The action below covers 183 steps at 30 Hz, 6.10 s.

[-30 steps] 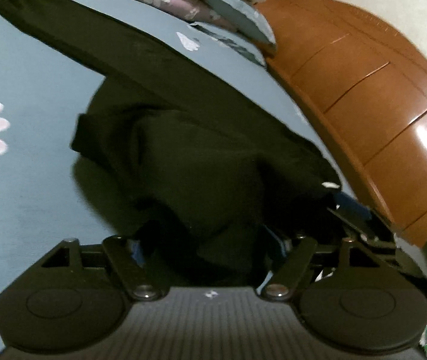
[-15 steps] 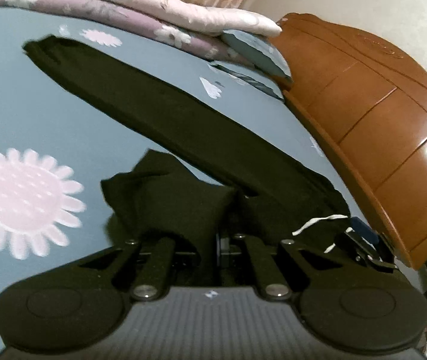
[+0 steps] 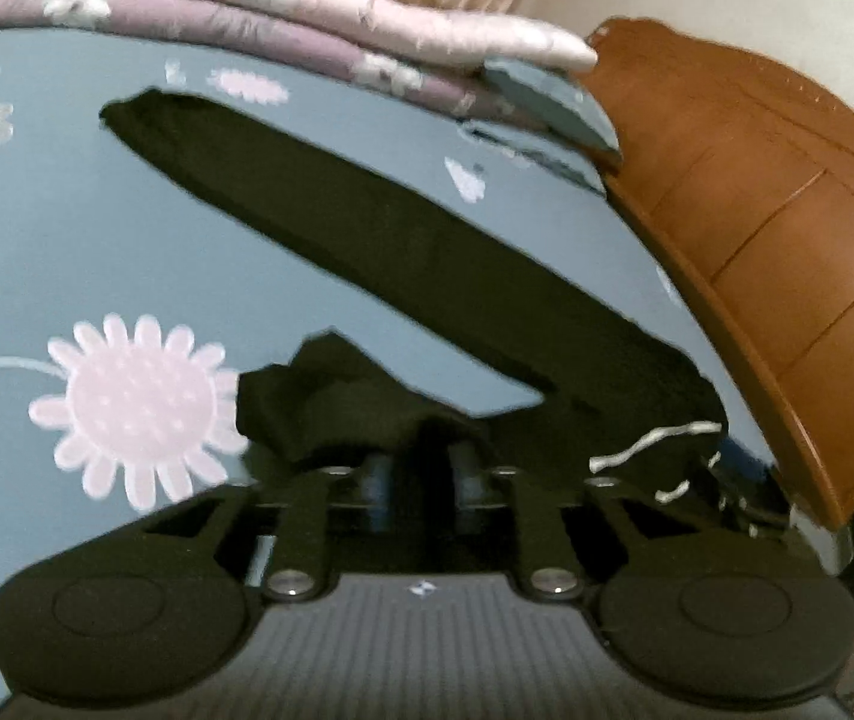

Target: Fold clothes

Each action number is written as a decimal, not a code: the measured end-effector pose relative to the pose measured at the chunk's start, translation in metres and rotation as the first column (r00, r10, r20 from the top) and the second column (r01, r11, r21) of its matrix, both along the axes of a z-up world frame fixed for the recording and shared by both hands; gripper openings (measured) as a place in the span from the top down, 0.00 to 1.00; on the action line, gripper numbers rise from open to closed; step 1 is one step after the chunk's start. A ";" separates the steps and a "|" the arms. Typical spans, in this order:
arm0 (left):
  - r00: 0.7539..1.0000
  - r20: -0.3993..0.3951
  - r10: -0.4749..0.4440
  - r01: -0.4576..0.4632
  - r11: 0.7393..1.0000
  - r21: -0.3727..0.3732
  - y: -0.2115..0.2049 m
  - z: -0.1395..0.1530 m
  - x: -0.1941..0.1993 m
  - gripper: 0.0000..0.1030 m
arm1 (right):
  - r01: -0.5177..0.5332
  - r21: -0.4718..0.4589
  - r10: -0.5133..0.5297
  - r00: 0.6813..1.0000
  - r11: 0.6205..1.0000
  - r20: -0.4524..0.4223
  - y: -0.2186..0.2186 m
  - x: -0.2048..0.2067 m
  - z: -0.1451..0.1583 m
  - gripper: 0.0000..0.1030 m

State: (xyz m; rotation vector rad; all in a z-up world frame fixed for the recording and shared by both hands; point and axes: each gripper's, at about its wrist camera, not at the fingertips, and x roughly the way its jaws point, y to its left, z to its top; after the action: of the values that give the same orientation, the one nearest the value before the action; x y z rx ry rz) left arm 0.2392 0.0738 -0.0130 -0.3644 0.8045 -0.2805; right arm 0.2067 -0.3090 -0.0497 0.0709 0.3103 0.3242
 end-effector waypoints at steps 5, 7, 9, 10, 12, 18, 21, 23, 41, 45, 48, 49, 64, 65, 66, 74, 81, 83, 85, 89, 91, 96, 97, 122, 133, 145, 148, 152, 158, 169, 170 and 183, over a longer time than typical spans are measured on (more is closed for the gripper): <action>1.000 -0.012 -0.007 0.008 0.999 0.042 -0.005 -0.019 -0.024 0.53 | -0.030 -0.020 0.030 0.999 0.999 -0.011 0.005 0.001 -0.002 0.00; 1.000 -0.009 -0.021 0.021 0.998 0.062 -0.009 -0.028 -0.035 0.47 | -0.041 -0.038 0.041 0.999 0.998 -0.015 0.009 0.002 -0.003 0.00; 0.999 -0.002 -0.032 0.032 0.997 0.077 -0.013 -0.036 -0.045 0.40 | -0.048 -0.058 0.047 0.999 0.997 -0.015 0.012 0.002 -0.004 0.00; 0.999 0.003 -0.037 0.037 0.996 0.081 -0.015 -0.041 -0.049 0.38 | -0.051 -0.065 0.050 0.999 0.997 -0.013 0.014 0.001 -0.005 0.00; 0.999 0.002 -0.035 0.034 0.996 0.086 -0.018 -0.050 -0.051 0.35 | -0.059 -0.071 0.057 0.998 0.996 -0.017 0.016 0.001 -0.005 0.00; 1.000 0.005 -0.013 0.012 0.996 0.091 -0.026 -0.079 -0.047 0.34 | -0.067 -0.071 0.065 0.997 0.995 -0.033 0.019 0.003 -0.008 0.00; 1.000 0.019 0.001 -0.002 0.997 0.073 -0.030 -0.089 -0.041 0.31 | -0.069 -0.063 0.067 0.997 0.996 -0.035 0.018 0.004 -0.009 0.00; 1.000 0.017 -0.006 0.005 0.999 0.053 -0.030 -0.086 -0.038 0.37 | -0.060 -0.064 0.057 0.998 0.996 -0.035 0.018 0.005 -0.009 0.00; 0.996 0.085 -0.025 0.014 0.991 0.133 -0.011 0.024 -0.051 0.94 | -0.018 0.002 0.018 0.999 1.000 -0.036 0.002 0.009 -0.005 0.00; 0.994 0.097 -0.043 0.026 0.986 0.166 -0.013 0.038 -0.040 0.93 | -0.015 0.003 0.015 0.999 1.000 -0.033 0.001 0.009 -0.004 0.00; 0.993 0.103 -0.055 0.037 0.985 0.168 -0.021 0.039 -0.020 0.93 | -0.008 0.003 0.008 0.999 1.000 -0.035 0.000 0.010 -0.005 0.00; 0.993 0.101 -0.056 0.039 0.985 0.168 -0.024 0.038 -0.013 0.93 | -0.005 0.005 0.006 0.999 1.000 -0.037 -0.001 0.010 -0.005 0.00; 0.983 0.035 -0.180 0.168 0.961 0.220 -0.109 -0.008 0.121 0.90 | 0.025 -0.011 -0.025 0.997 1.000 -0.071 -0.002 0.017 -0.013 0.00; 0.982 0.026 -0.186 0.176 0.961 0.215 -0.115 -0.013 0.125 0.90 | 0.024 -0.011 -0.025 0.997 1.000 -0.073 -0.002 0.017 -0.013 0.00; 0.981 0.016 -0.192 0.185 0.960 0.209 -0.120 -0.018 0.130 0.89 | 0.025 -0.013 -0.026 0.997 1.000 -0.076 -0.002 0.018 -0.013 0.00; 0.978 0.008 -0.207 0.204 0.970 0.135 -0.118 -0.024 0.110 0.73 | 0.034 0.000 -0.033 0.996 0.999 -0.081 -0.007 0.019 -0.013 0.00; 0.993 0.067 -0.099 0.100 0.995 -0.007 -0.068 -0.012 0.043 0.47 | 0.034 -0.001 -0.034 0.996 0.999 -0.084 -0.006 0.019 -0.013 0.00; 0.997 0.036 -0.061 0.063 0.996 -0.056 -0.056 -0.021 0.031 0.46 | 0.031 -0.008 -0.031 0.996 0.999 -0.088 -0.004 0.019 -0.014 0.00; 1.000 -0.005 -0.030 0.030 0.993 -0.112 -0.047 -0.035 0.024 0.45 | 0.031 -0.016 -0.033 0.995 0.999 -0.092 -0.002 0.019 -0.015 0.00; 0.995 -0.093 0.042 -0.066 0.961 -0.268 -0.033 -0.068 0.019 0.42 | 0.030 -0.026 -0.032 0.995 0.999 -0.097 -0.001 0.020 -0.016 0.00; 0.988 -0.144 0.062 -0.108 0.934 -0.341 -0.031 -0.084 0.017 0.41 | 0.031 -0.023 -0.033 0.995 0.999 -0.098 -0.003 0.020 -0.016 0.00; 0.974 -0.209 0.087 -0.178 0.864 -0.471 -0.034 -0.111 0.016 0.36 | 0.033 -0.013 -0.034 0.995 0.999 -0.098 -0.004 0.020 -0.016 0.00; 0.972 -0.216 0.087 -0.185 0.853 -0.488 -0.037 -0.116 0.017 0.36 | 0.032 -0.015 -0.033 0.995 0.999 -0.098 -0.004 0.020 -0.016 0.00; 0.951 -0.079 0.299 -0.298 0.818 -0.492 -0.046 -0.121 0.041 0.52 | -0.060 -0.121 0.043 0.990 0.991 -0.137 0.022 0.020 -0.024 0.00; 0.915 -0.030 0.401 -0.392 0.873 -0.289 -0.023 -0.090 0.027 0.78 | -0.058 -0.128 0.041 0.991 0.990 -0.126 0.020 0.017 -0.022 0.00; 0.886 0.120 0.448 -0.456 0.888 0.049 0.041 -0.015 -0.004 0.80 | -0.055 -0.137 0.037 0.991 0.989 -0.128 0.020 0.018 -0.023 0.00; 0.877 0.123 0.464 -0.476 0.875 0.093 0.056 -0.004 -0.012 0.80 | -0.053 -0.136 0.035 0.991 0.989 -0.128 0.020 0.018 -0.023 0.00; 0.865 0.122 0.487 -0.500 0.856 0.134 0.071 0.008 -0.021 0.80 | -0.054 -0.133 0.037 0.991 0.990 -0.129 0.020 0.019 -0.023 0.00; 0.844 0.131 0.520 -0.536 0.826 0.175 0.093 0.025 -0.034 0.80 | -0.056 -0.126 0.040 0.991 0.990 -0.129 0.020 0.018 -0.022 0.00; 0.804 0.129 0.580 -0.593 0.772 0.228 0.131 0.040 -0.055 0.79 | -0.059 -0.111 0.044 0.990 0.992 -0.133 0.018 0.018 -0.022 0.00; 0.801 0.127 0.585 -0.597 0.767 0.234 0.134 0.041 -0.056 0.79 | -0.060 -0.112 0.045 0.990 0.992 -0.133 0.018 0.018 -0.022 0.00; 0.788 0.039 0.615 -0.596 0.744 0.303 0.175 0.017 -0.060 0.79 | -0.078 -0.121 0.059 0.987 0.990 -0.153 0.022 0.020 -0.025 0.00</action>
State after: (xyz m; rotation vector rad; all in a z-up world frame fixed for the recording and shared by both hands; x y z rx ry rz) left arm 0.1789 0.2490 0.0039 -0.3291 0.7338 0.4732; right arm 0.2269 -0.2874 -0.0751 -0.0414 0.4813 0.3679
